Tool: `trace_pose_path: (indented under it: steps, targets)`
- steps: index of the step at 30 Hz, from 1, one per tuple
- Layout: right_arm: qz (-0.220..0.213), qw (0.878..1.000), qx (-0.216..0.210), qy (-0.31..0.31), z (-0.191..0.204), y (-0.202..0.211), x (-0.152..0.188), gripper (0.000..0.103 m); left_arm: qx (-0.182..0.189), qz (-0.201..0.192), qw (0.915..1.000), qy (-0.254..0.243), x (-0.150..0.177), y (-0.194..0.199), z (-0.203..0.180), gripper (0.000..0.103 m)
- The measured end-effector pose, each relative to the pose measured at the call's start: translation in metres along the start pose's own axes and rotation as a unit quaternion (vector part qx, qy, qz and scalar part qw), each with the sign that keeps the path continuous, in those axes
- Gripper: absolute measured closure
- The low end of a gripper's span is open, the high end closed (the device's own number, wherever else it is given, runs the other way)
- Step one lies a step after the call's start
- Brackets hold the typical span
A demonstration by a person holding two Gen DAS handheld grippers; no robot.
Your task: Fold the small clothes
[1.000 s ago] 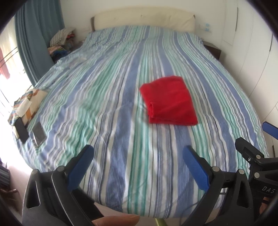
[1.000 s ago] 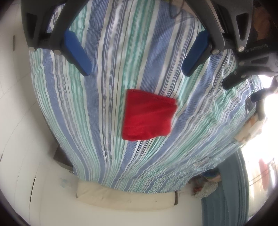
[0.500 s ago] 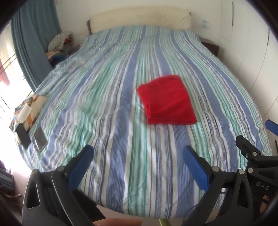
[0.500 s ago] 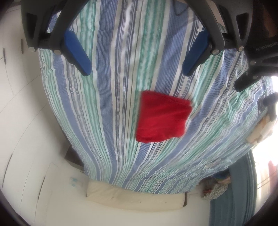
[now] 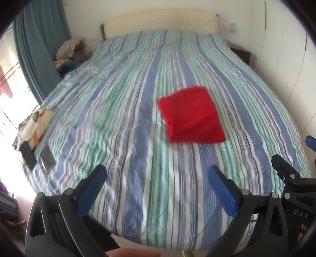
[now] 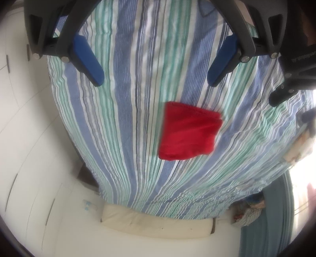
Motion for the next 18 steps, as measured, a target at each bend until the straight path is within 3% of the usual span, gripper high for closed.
trace_pose_path:
  steps: [8, 14, 18]
  targets:
    - [0.003, 1.0, 0.0, 0.001, 0.0003, -0.0007, 0.0006, 0.0, 0.003, -0.001, 1.0, -0.003, -0.001, 0.0005, -0.0029, 0.001]
    - [0.004, 1.0, 0.001, 0.0, -0.0011, -0.0021, 0.001, 0.0, 0.043, 0.005, 0.999, 0.007, -0.0002, 0.0005, -0.0049, 0.001]
    - [0.006, 1.0, 0.0, -0.004, -0.0034, -0.0046, 0.0007, 0.0, 0.018, -0.006, 0.9998, -0.003, -0.0008, 0.0022, -0.0085, 0.001]
Point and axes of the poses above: each gripper's, at about its wrist camera, not at the fingertips, and y roughly against the way its jaws point, z to its left, x to its underside, the point moved 3 cm from there along -y, roughly the way its jaws point
